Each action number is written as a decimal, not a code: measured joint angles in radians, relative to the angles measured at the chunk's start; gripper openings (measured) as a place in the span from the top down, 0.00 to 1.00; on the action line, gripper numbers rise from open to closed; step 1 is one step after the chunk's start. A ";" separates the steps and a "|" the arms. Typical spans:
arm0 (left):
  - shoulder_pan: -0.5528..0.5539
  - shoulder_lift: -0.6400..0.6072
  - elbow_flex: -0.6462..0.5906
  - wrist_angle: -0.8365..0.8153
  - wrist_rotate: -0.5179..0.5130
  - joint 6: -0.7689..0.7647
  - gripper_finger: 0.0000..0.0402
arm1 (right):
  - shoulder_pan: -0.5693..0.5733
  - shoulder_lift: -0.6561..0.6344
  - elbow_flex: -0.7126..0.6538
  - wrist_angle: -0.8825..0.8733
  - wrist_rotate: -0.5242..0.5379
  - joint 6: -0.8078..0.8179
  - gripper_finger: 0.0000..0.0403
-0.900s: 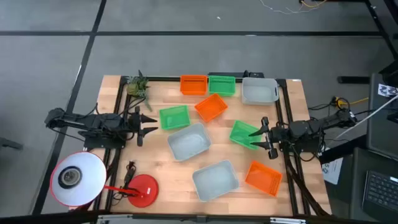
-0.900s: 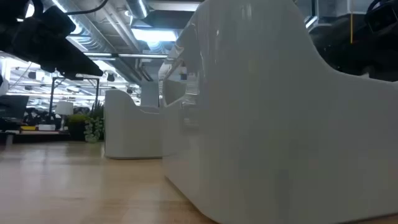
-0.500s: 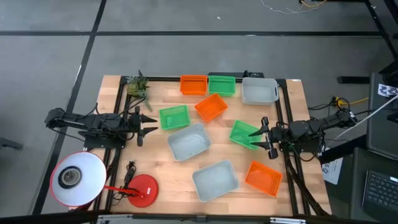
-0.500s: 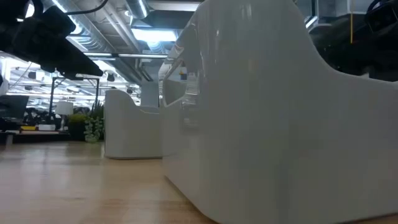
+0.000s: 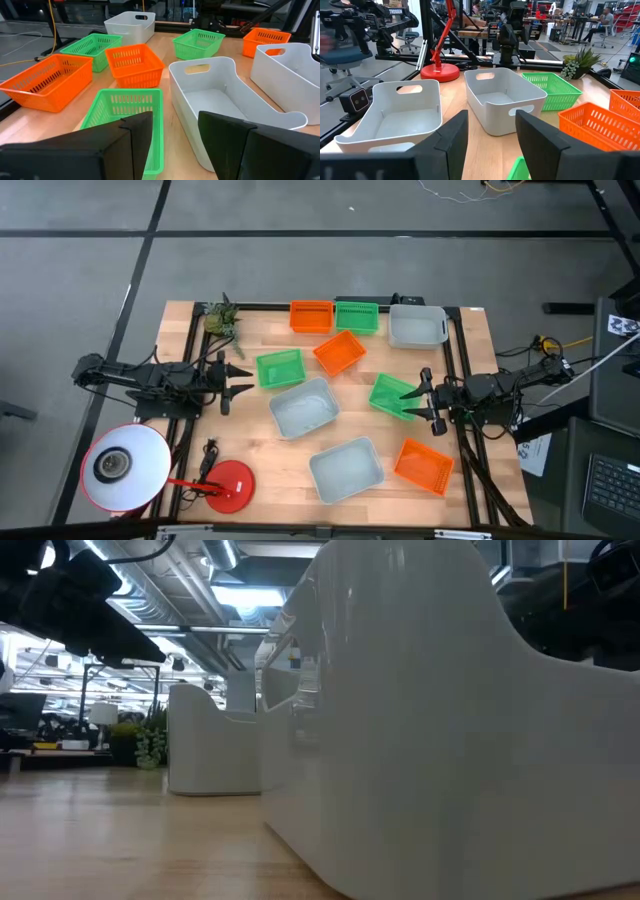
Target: Stack baskets by color
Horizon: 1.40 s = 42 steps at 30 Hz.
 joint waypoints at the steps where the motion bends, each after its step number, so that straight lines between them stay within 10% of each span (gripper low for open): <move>1: 0.000 0.000 0.000 0.000 0.000 0.000 0.62 | 0.000 0.000 0.000 0.000 0.000 -0.001 0.59; 19: 0.000 0.000 0.000 0.036 -0.004 0.104 0.62 | 0.000 0.001 0.000 0.079 0.003 -0.005 0.59; 36: 0.000 0.000 0.000 0.505 -0.006 0.107 0.62 | -0.001 0.000 0.003 0.669 0.018 -0.212 0.59; 42: 0.000 0.010 0.000 0.615 -0.020 0.128 0.62 | -0.001 0.003 0.166 0.521 0.123 -0.342 0.59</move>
